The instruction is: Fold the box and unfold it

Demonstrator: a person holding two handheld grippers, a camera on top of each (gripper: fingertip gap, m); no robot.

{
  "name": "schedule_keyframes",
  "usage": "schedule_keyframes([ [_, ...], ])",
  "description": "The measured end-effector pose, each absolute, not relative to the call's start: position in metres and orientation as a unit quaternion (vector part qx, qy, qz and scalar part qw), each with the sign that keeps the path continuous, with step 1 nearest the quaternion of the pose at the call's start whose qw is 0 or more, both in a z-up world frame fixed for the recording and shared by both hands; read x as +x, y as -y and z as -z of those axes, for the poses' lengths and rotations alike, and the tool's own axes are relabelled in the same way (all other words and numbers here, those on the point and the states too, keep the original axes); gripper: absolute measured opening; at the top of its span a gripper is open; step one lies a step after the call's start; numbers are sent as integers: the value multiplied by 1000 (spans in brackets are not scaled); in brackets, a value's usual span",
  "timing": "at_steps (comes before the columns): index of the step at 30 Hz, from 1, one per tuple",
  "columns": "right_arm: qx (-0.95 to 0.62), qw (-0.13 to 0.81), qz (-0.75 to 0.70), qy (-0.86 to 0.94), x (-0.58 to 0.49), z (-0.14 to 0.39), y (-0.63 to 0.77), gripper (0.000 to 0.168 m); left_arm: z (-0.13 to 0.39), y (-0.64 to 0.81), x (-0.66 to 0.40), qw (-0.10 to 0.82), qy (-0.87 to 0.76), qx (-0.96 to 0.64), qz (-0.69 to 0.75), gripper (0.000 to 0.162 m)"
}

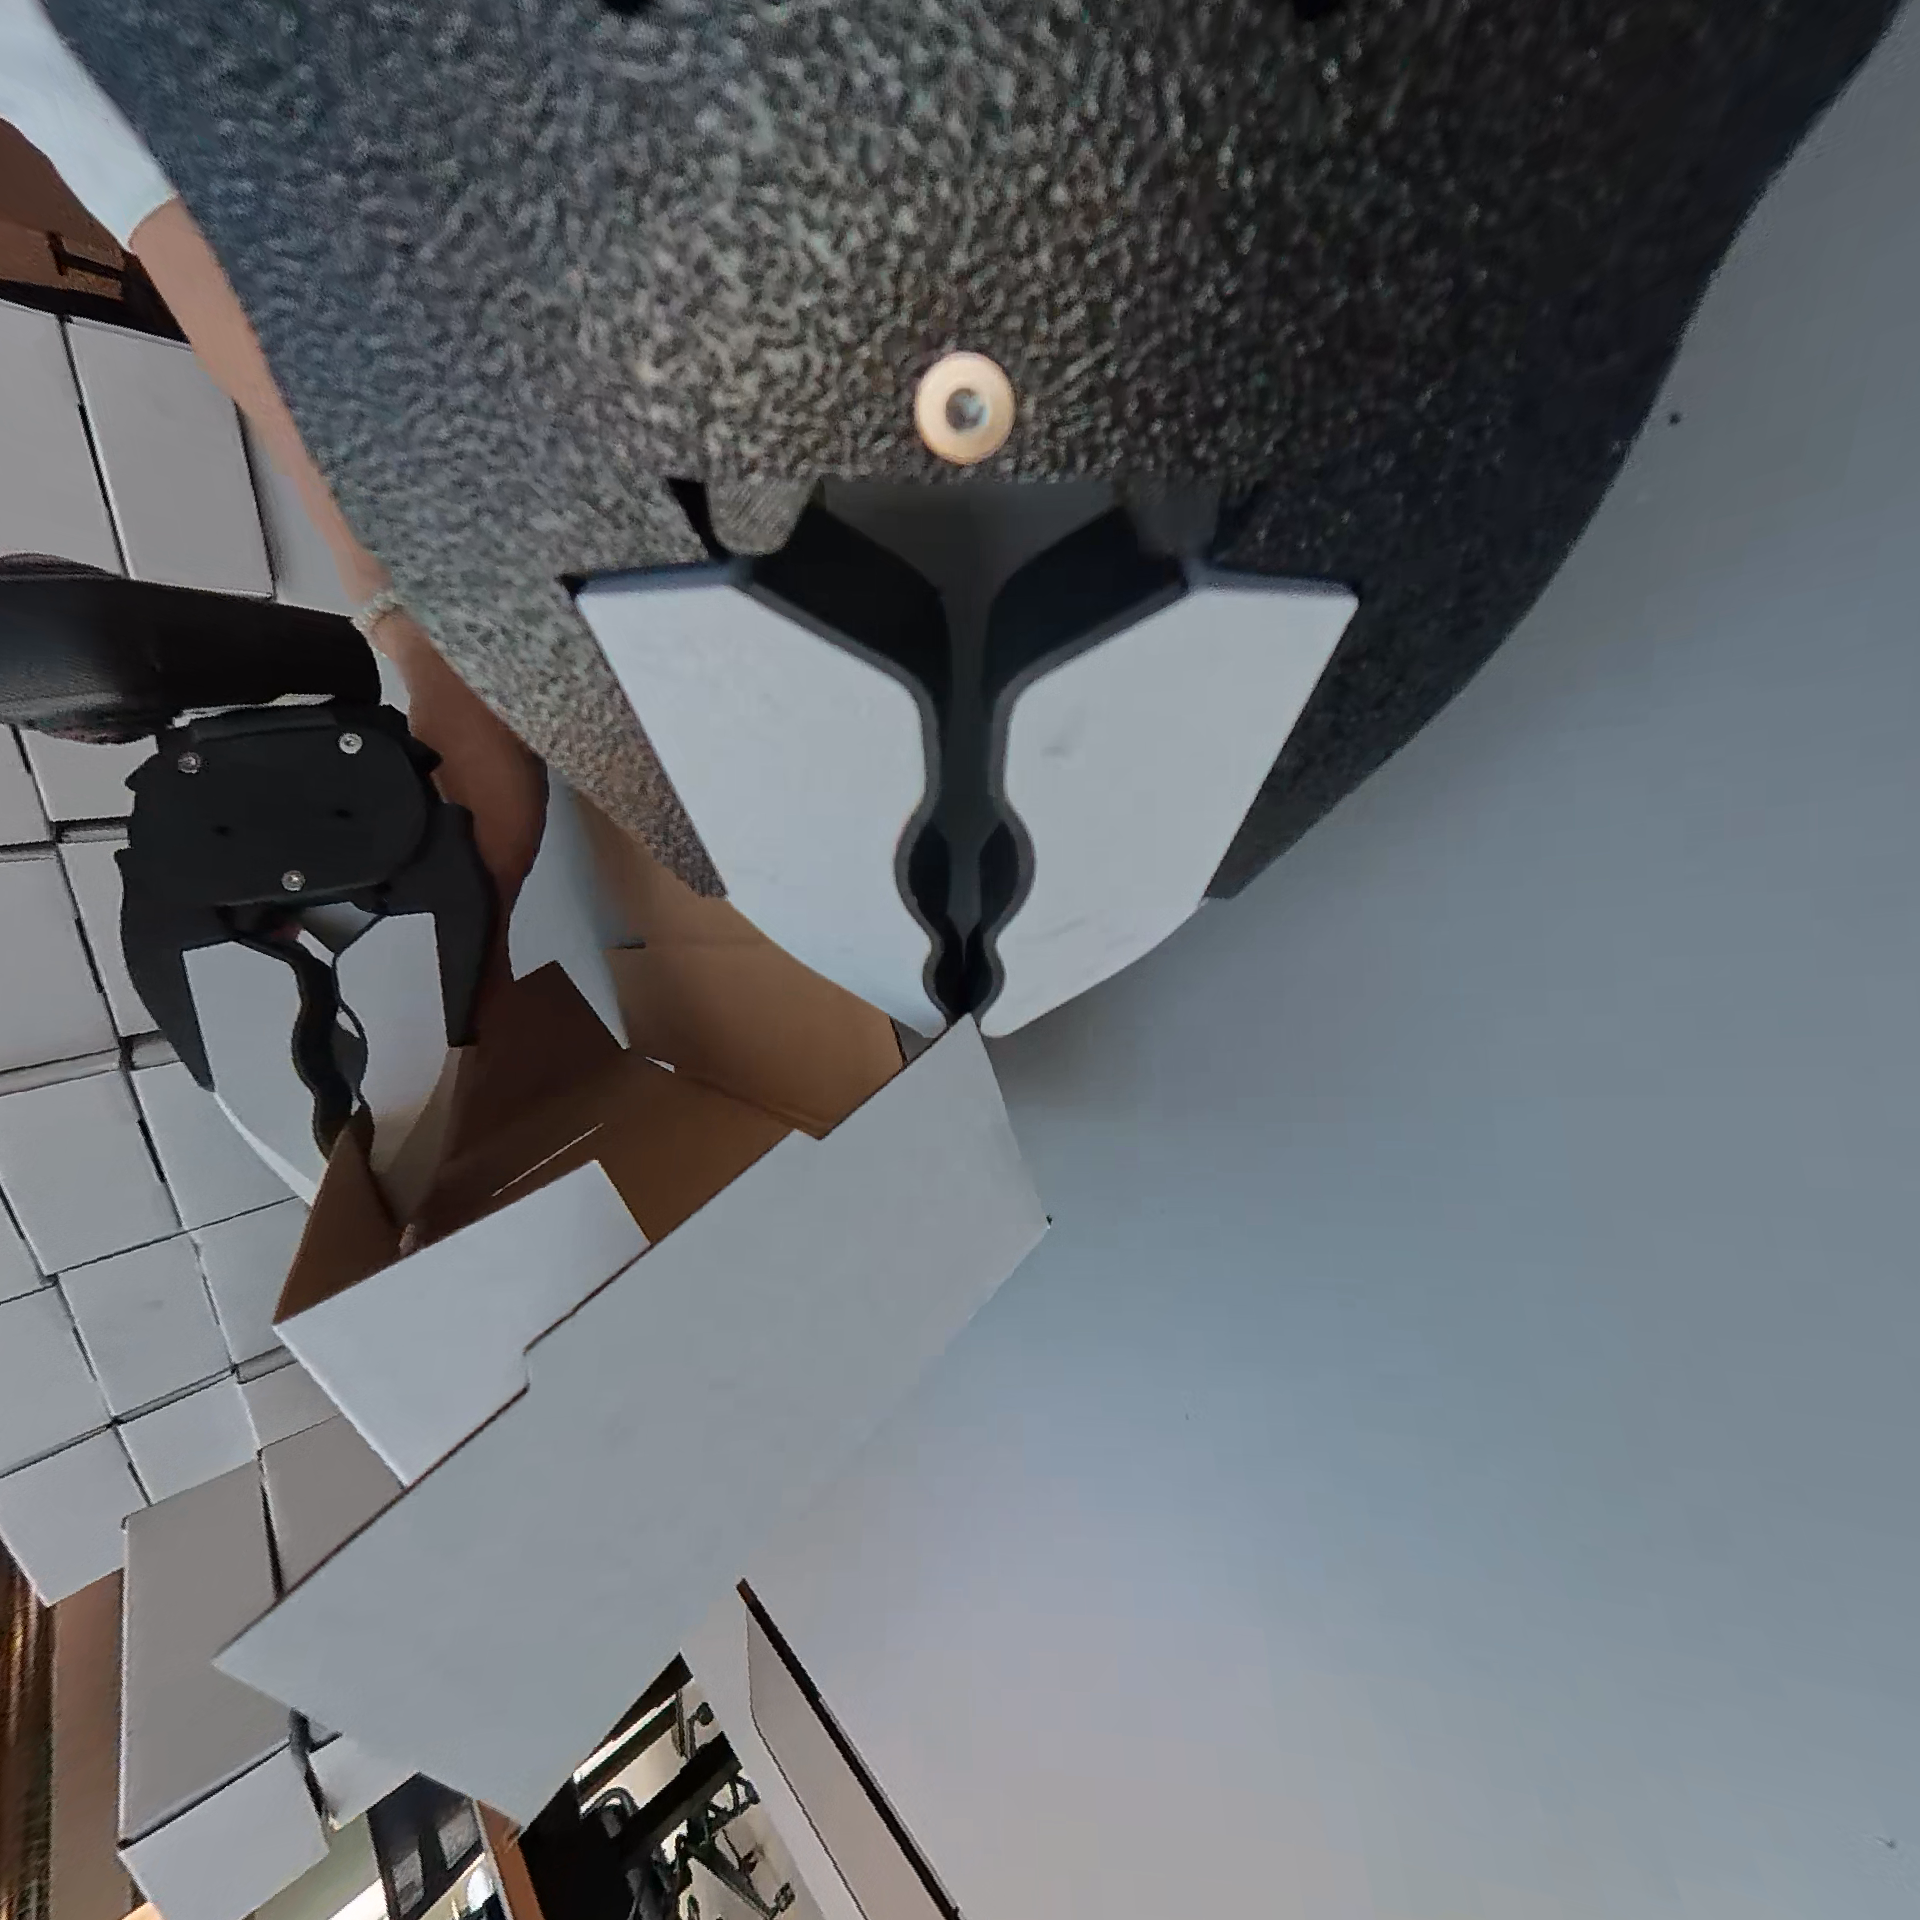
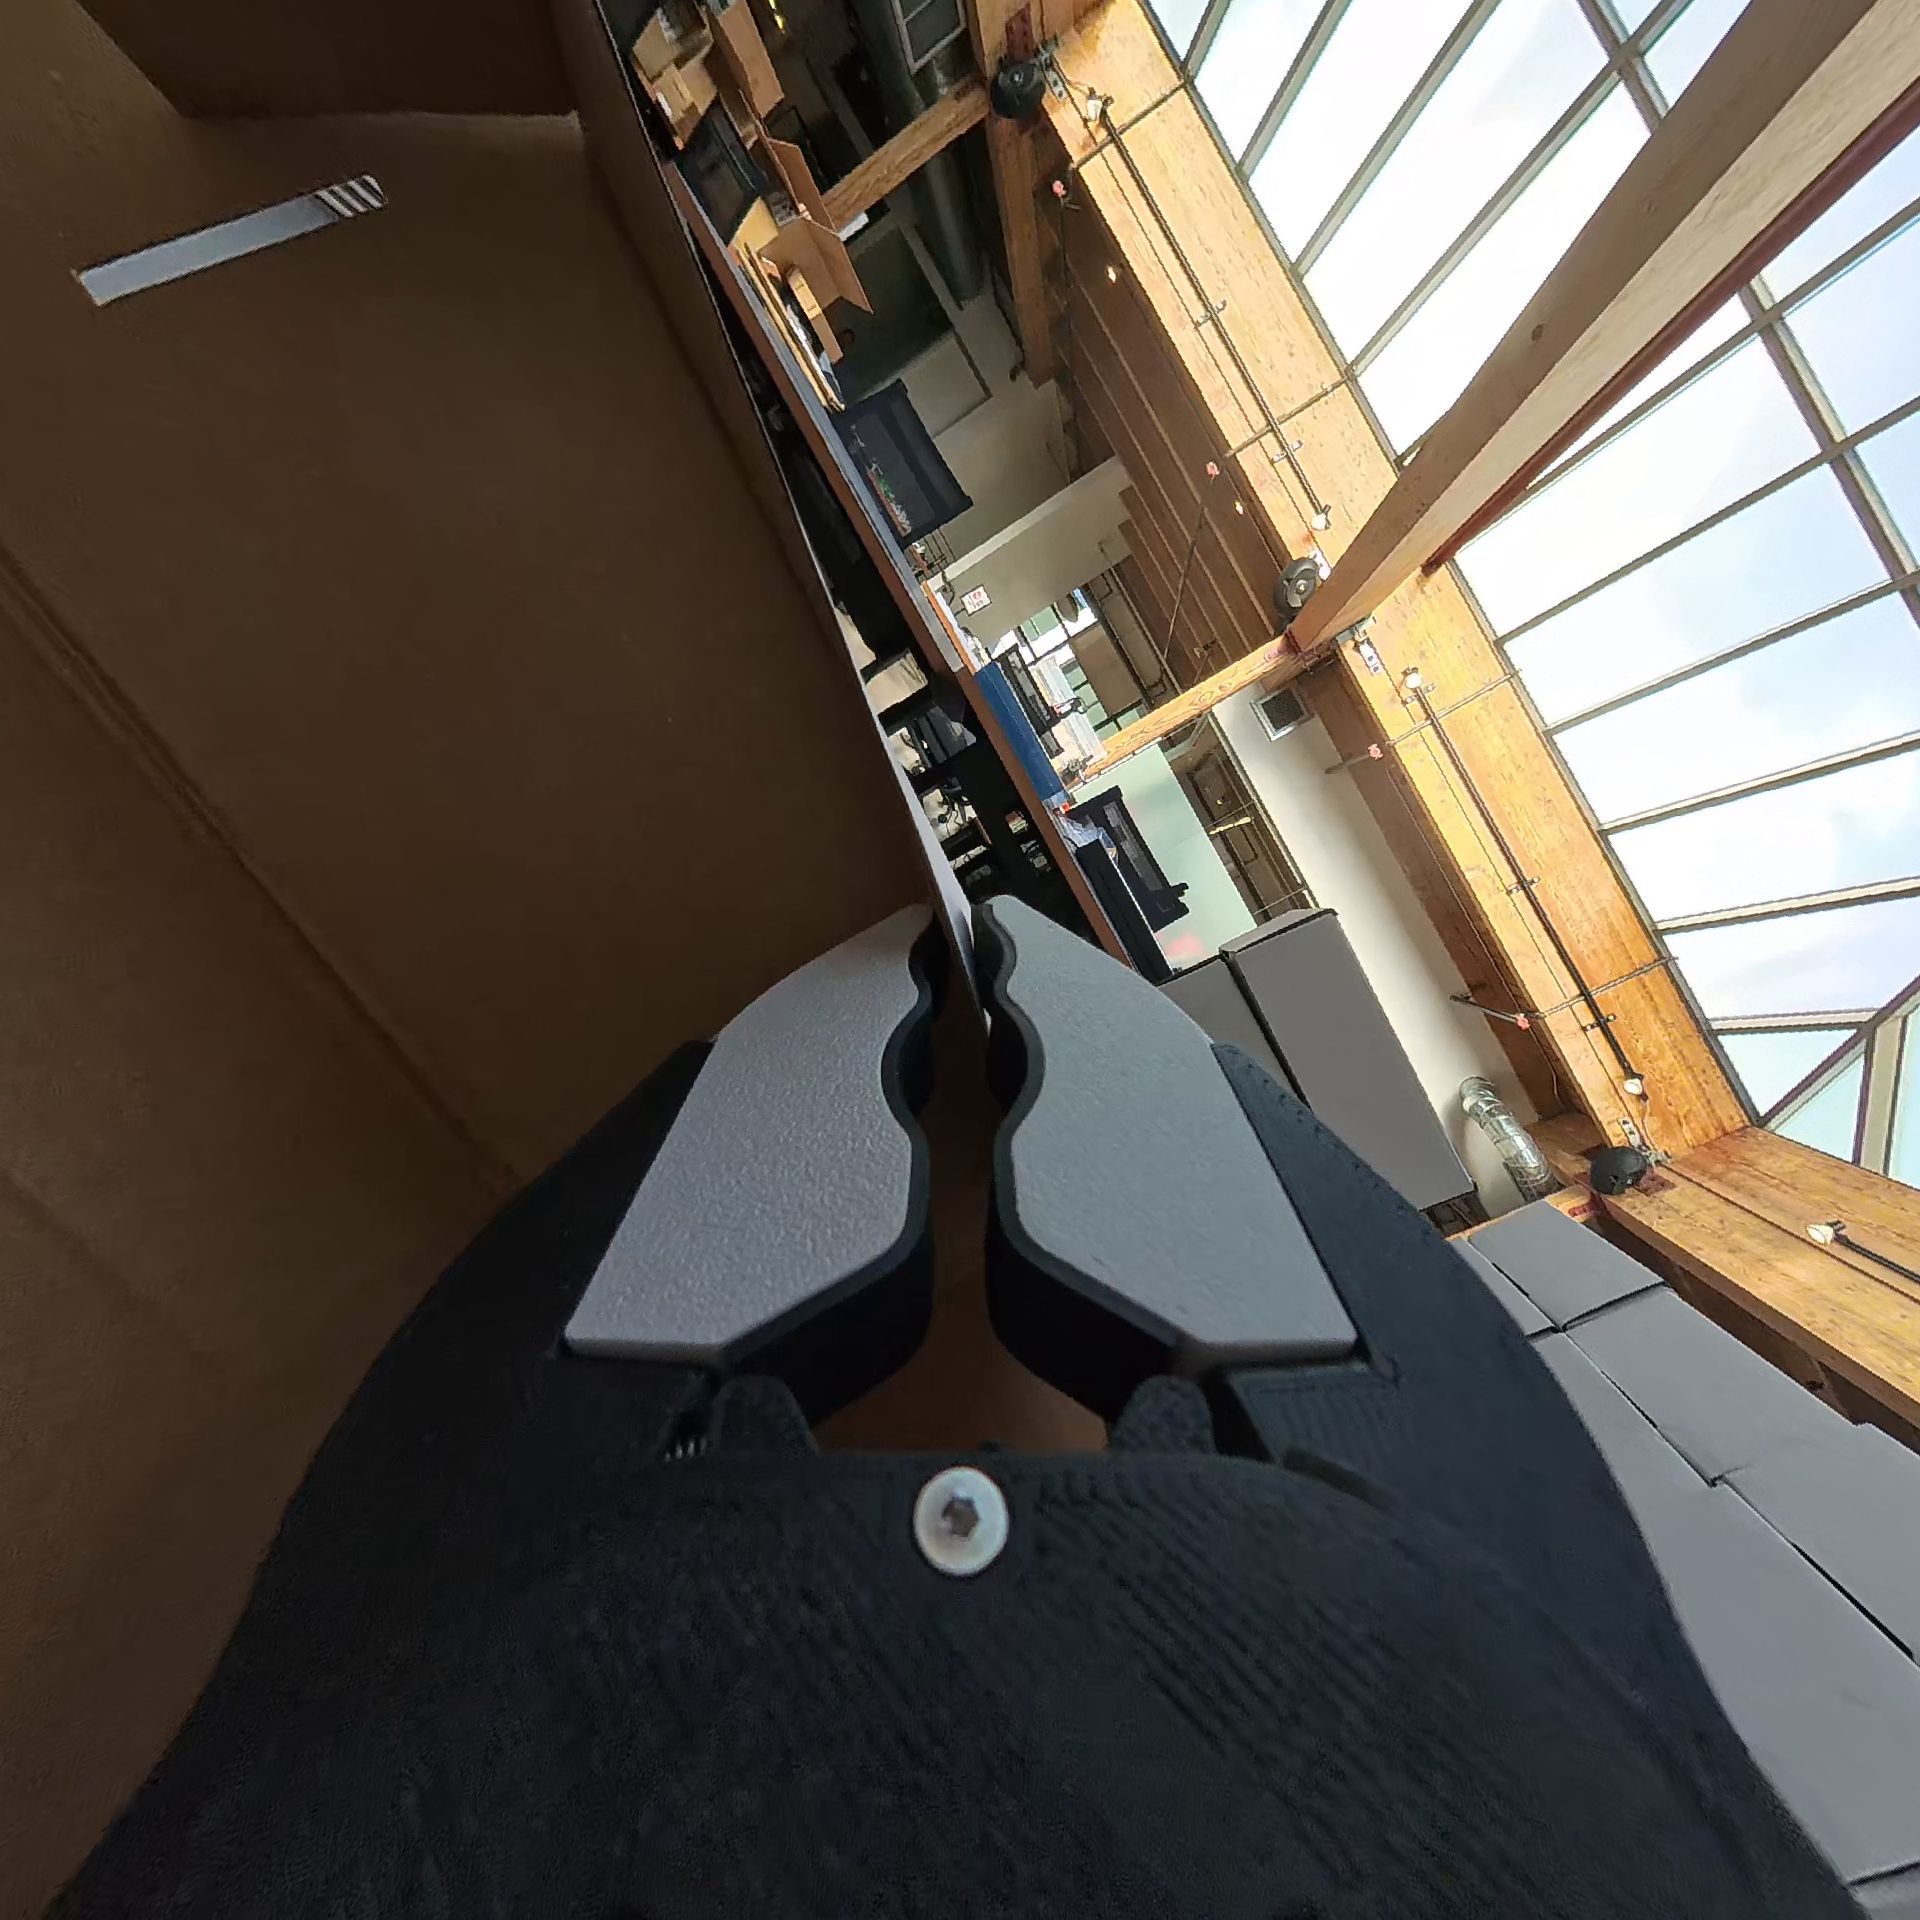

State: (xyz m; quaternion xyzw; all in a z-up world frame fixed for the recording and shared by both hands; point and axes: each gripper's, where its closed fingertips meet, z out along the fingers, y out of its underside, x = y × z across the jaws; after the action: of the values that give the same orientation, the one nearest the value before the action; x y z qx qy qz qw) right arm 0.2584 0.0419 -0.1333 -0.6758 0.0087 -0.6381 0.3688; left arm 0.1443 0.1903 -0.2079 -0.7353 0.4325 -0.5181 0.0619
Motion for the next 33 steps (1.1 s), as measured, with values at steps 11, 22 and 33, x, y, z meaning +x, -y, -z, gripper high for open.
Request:
schedule_keyframes([
  [11, -683, 374, 627, -21, 258, 135, -45, 5, 214, -186, 142, 52, -404, -758, 509, 0],
  [22, -682, 374, 629, 2, 252, 136, -51, 7, 215, -199, 149, 134, -426, -759, 474, 0],
  [33, -746, 357, 561, -31, 273, 139, -56, 6, 210, -210, 164, 207, -517, -738, 380, 0],
])
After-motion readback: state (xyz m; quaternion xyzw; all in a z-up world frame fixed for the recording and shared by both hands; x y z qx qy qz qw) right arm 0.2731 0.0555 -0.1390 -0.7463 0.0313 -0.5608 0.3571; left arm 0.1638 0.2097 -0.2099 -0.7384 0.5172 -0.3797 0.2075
